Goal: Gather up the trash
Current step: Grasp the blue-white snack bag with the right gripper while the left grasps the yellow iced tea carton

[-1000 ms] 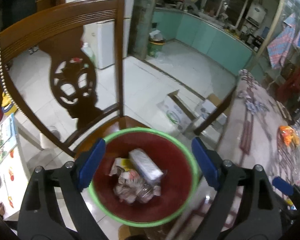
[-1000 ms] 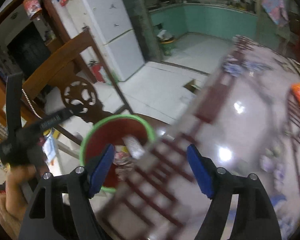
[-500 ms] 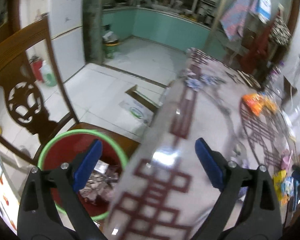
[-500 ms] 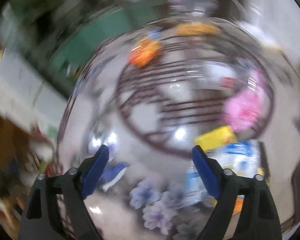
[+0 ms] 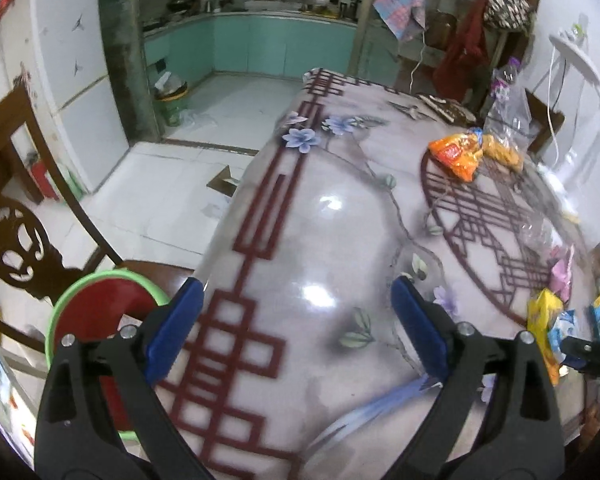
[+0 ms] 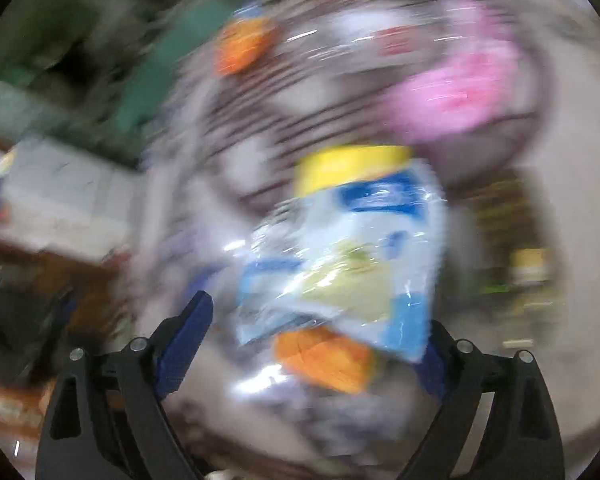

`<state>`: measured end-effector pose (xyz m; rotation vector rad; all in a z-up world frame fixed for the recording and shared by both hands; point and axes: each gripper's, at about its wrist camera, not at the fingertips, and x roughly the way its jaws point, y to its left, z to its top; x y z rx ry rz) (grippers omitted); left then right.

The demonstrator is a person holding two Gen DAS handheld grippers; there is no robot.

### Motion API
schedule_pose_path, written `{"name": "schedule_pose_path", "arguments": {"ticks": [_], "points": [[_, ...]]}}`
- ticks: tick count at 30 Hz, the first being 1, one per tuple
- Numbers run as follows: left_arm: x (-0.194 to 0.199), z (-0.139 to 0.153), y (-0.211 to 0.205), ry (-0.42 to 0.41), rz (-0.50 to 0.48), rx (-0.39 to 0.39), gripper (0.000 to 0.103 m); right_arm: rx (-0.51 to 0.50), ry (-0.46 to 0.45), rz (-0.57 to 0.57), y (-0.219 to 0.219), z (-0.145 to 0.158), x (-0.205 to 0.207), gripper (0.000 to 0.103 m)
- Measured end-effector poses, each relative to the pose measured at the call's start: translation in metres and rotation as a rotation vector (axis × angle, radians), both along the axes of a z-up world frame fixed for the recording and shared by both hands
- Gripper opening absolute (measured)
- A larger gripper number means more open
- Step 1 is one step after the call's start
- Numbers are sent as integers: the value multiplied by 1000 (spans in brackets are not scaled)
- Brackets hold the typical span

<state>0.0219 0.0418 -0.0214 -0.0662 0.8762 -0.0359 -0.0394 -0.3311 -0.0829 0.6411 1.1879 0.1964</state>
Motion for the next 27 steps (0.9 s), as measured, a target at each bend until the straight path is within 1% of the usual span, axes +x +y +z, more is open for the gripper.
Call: {"name": "schedule_pose_path", "arguments": {"ticks": [1, 3, 5, 6, 7, 8, 9, 10, 11, 12, 13, 14, 15, 16, 17, 18, 19, 20, 21, 22, 23, 24, 26, 27], "points": [[1, 0, -5, 0, -7, 8, 93, 12, -28, 43, 11, 5, 3, 86], [-1, 0, -12, -1, -23, 3, 93, -33, -80, 50, 19, 17, 5, 86], [-4, 1, -19, -7, -48, 4, 93, -124, -111, 10, 16, 28, 4, 87], [-5, 0, -22, -9, -62, 11, 93, -184, -112, -9, 15, 30, 3, 87], [-5, 0, -27, -10, -77, 23, 93, -214, -108, -17, 14, 29, 3, 87], [-5, -1, -32, -8, -93, 36, 93, -216, -101, -20, 12, 27, 1, 87], [-5, -2, -34, -7, -101, 40, 93, -188, -92, -18, 12, 24, 2, 87], [-5, -3, -38, -4, -110, 43, 93, -139, -80, -20, 11, 18, 5, 87], [-6, -4, -40, -2, -116, 43, 93, -122, -74, -31, 10, 15, 10, 86], [-6, -4, -44, -1, -125, 45, 93, -139, -82, -42, 9, 16, 18, 86], [-6, -5, -47, 0, -133, 49, 93, -189, -107, -45, 8, 20, 21, 86], [-7, -6, -51, 0, -141, 61, 93, -264, -139, -22, 14, 29, 25, 86], [-7, -7, -53, 0, -147, 74, 93, -308, -158, 6, 22, 35, 28, 87], [-7, -9, -56, 1, -152, 96, 93, -371, -178, 77, 35, 41, 32, 91], [-7, -11, -58, 5, -157, 119, 93, -423, -179, 139, 46, 41, 36, 91], [-7, -13, -60, 9, -161, 129, 93, -465, -181, 172, 53, 38, 40, 91], [-7, -14, -61, 12, -164, 133, 93, -540, -183, 210, 63, 35, 43, 91], [-6, -14, -61, 10, -163, 131, 93, -579, -174, 236, 69, 31, 45, 91], [-6, -13, -61, 7, -161, 130, 93, -593, -159, 255, 72, 25, 47, 86], [-6, -14, -62, 3, -160, 130, 93, -586, -123, 277, 74, 16, 50, 81], [-6, -14, -63, -1, -159, 130, 93, -569, -108, 286, 73, 10, 52, 82], [-6, -14, -64, -3, -158, 130, 93, -559, -122, 287, 73, 9, 50, 77], [-6, -17, -66, -3, -160, 135, 93, -547, -137, 294, 74, 12, 48, 50], [-6, -16, -66, 0, -163, 138, 93, -532, -141, 289, 73, 14, 46, 30]]}}
